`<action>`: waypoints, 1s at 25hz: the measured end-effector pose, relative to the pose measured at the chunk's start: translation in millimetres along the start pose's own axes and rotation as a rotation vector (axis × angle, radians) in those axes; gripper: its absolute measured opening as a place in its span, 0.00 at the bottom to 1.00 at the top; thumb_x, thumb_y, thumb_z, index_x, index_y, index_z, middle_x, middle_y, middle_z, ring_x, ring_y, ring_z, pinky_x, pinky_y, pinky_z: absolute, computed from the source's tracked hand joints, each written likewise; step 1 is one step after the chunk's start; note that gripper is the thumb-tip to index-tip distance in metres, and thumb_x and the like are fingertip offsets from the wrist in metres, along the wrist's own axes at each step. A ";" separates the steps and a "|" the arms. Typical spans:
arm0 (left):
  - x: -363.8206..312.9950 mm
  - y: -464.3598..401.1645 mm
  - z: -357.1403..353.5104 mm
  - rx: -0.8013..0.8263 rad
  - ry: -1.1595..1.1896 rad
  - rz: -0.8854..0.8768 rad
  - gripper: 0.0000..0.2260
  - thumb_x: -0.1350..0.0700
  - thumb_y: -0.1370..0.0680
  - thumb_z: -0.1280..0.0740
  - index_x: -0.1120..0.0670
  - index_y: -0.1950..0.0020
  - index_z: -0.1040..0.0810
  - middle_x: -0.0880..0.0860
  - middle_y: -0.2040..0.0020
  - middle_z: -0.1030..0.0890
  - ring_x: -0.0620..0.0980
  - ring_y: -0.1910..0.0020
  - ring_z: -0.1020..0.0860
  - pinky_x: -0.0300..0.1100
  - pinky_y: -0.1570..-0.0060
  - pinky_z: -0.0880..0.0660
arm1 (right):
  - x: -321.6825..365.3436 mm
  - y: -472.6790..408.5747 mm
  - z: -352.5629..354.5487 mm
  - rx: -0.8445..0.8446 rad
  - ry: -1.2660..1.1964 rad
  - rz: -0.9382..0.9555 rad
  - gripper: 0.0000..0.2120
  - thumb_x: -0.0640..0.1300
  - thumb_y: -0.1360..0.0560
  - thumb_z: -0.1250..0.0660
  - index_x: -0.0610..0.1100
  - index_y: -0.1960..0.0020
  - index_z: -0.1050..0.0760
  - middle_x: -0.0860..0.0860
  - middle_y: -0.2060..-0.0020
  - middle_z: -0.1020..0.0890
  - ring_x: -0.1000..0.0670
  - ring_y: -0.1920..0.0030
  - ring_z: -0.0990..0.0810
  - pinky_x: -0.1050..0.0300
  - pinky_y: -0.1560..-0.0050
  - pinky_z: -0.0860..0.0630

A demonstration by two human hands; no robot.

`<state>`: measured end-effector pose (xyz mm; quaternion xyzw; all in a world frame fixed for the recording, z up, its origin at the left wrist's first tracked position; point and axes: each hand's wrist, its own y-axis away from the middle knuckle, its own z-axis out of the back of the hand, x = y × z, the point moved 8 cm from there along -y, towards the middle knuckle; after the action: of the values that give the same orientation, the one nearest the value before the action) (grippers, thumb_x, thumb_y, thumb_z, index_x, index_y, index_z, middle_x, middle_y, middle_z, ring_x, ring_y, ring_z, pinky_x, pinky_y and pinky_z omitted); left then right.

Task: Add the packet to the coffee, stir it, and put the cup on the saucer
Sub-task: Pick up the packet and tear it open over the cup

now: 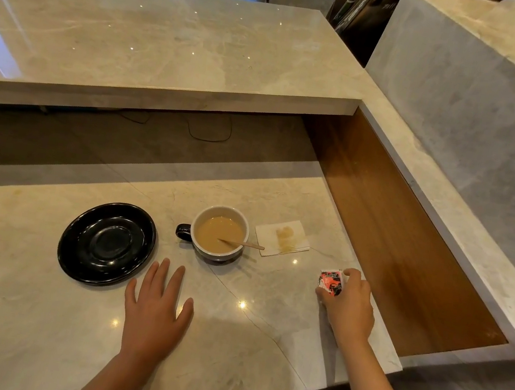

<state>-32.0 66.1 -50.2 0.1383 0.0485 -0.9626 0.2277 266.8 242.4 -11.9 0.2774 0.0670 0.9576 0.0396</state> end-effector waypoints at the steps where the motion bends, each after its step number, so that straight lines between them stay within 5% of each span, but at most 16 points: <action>1: 0.2 -0.1 0.0 -0.001 0.001 -0.001 0.28 0.42 0.26 0.48 0.54 0.30 0.33 0.59 0.28 0.36 0.57 0.29 0.41 0.63 0.34 0.47 | -0.4 0.1 -0.5 -0.002 -0.081 -0.003 0.25 0.44 0.31 0.27 0.42 0.38 0.33 0.40 0.41 0.25 0.40 0.46 0.23 0.47 0.51 0.22; 3: -0.4 -0.4 0.2 -0.007 0.003 -0.006 0.27 0.42 0.26 0.48 0.54 0.30 0.33 0.59 0.28 0.35 0.58 0.29 0.40 0.63 0.34 0.47 | -0.8 2.1 0.2 -0.013 -0.262 -0.023 0.19 0.38 0.29 0.30 0.40 0.40 0.31 0.40 0.45 0.22 0.41 0.48 0.22 0.49 0.52 0.22; 6: -0.4 -0.9 0.2 -0.010 0.005 -0.006 0.27 0.42 0.26 0.48 0.54 0.30 0.33 0.59 0.29 0.35 0.58 0.30 0.40 0.63 0.34 0.46 | -2.6 5.5 -1.1 0.022 -0.419 -0.085 0.08 0.39 0.27 0.31 0.37 0.50 0.23 0.44 0.58 0.19 0.45 0.58 0.22 0.58 0.65 0.28; 9: 0.2 -0.5 -0.3 -0.014 0.006 -0.005 0.27 0.42 0.26 0.48 0.54 0.30 0.33 0.59 0.29 0.35 0.58 0.30 0.39 0.64 0.35 0.45 | 10.1 7.5 0.6 0.109 -0.608 -0.153 0.03 0.39 0.27 0.31 0.39 0.56 0.20 0.42 0.61 0.17 0.43 0.61 0.19 0.53 0.68 0.22; 11: 0.1 0.0 0.9 -0.021 0.016 -0.007 0.27 0.42 0.26 0.48 0.54 0.31 0.32 0.59 0.29 0.34 0.58 0.30 0.39 0.64 0.35 0.45 | 40.2 9.5 4.1 0.220 -0.816 -0.137 0.03 0.37 0.26 0.33 0.38 0.55 0.21 0.41 0.62 0.17 0.44 0.62 0.16 0.52 0.68 0.18; 13: 0.0 0.3 1.8 -0.029 0.027 -0.008 0.27 0.42 0.26 0.47 0.54 0.31 0.32 0.59 0.29 0.34 0.58 0.30 0.39 0.64 0.35 0.45 | 78.0 10.0 8.9 0.332 -0.949 -0.058 0.05 0.34 0.25 0.36 0.35 0.52 0.23 0.42 0.62 0.17 0.48 0.64 0.15 0.61 0.70 0.19; 19: 1.1 0.3 0.8 -0.034 0.044 -0.006 0.27 0.43 0.26 0.46 0.53 0.30 0.32 0.58 0.29 0.34 0.56 0.29 0.40 0.62 0.34 0.45 | 135.8 10.5 2.5 0.544 -0.954 0.041 0.12 0.25 0.27 0.40 0.37 0.47 0.27 0.38 0.55 0.18 0.48 0.60 0.15 0.64 0.64 0.20; 25: 1.9 0.5 1.1 -0.046 0.048 0.004 0.27 0.42 0.26 0.45 0.52 0.30 0.33 0.57 0.28 0.35 0.55 0.29 0.40 0.60 0.34 0.47 | 141.8 4.7 2.3 0.417 -0.871 0.036 0.06 0.32 0.29 0.32 0.35 0.52 0.25 0.40 0.61 0.16 0.49 0.65 0.15 0.65 0.70 0.21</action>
<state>-33.7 64.7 -49.7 0.1560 0.0759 -0.9572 0.2317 148.4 254.1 65.3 0.6558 0.2301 0.7190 -0.0090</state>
